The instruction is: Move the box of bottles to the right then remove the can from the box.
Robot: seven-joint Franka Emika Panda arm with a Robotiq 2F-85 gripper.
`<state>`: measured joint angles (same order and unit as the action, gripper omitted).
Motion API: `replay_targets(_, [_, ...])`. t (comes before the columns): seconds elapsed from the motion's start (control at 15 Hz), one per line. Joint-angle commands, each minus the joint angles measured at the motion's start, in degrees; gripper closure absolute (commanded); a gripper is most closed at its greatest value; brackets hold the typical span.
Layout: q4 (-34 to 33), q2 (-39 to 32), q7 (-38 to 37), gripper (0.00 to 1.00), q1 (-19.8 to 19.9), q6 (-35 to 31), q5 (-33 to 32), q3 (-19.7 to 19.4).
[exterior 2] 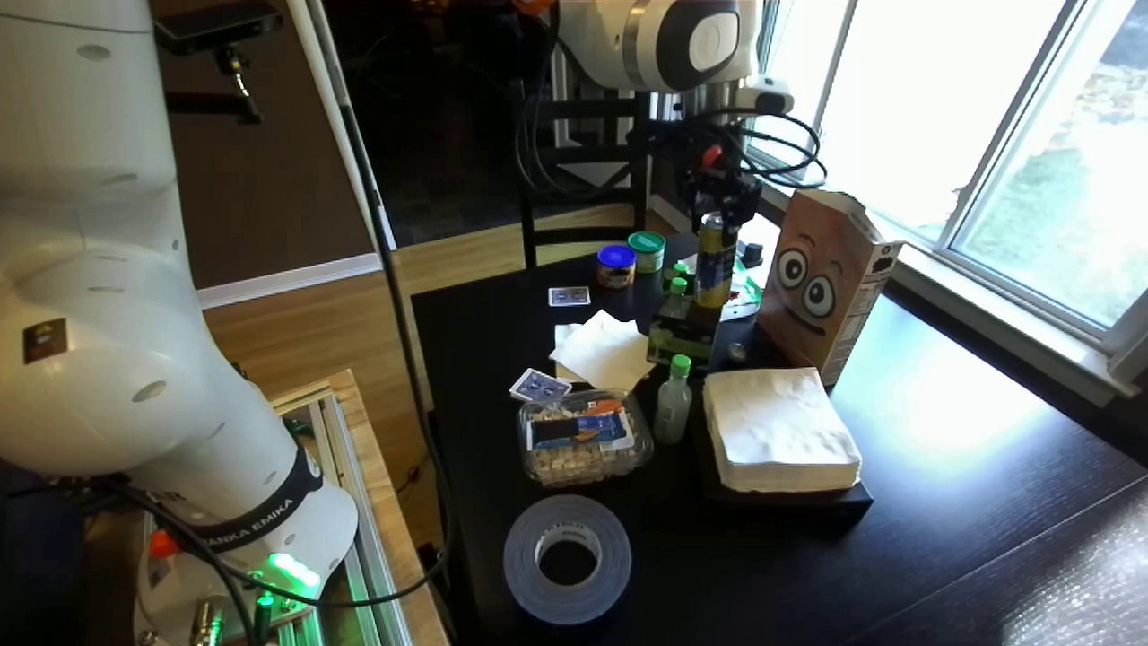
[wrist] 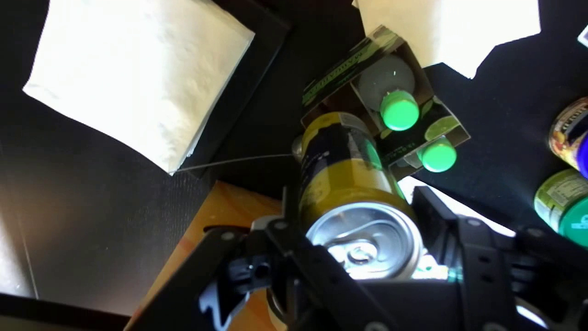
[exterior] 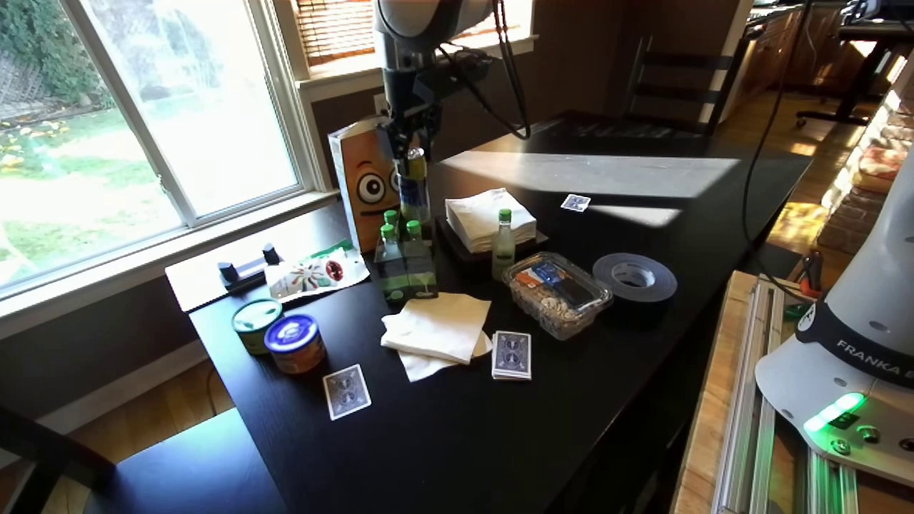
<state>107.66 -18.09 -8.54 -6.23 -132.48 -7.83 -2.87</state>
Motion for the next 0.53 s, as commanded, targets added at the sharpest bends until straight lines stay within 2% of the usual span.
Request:
replay_targets(0.0, [-0.3, 3.9, -0.7, 0.62, -1.8, 2.8, -5.2, 1.5])
replay_targets(0.47, [-1.2, 3.5, 1.8, 0.62, -4.8, 1.7, -6.9, 6.7])
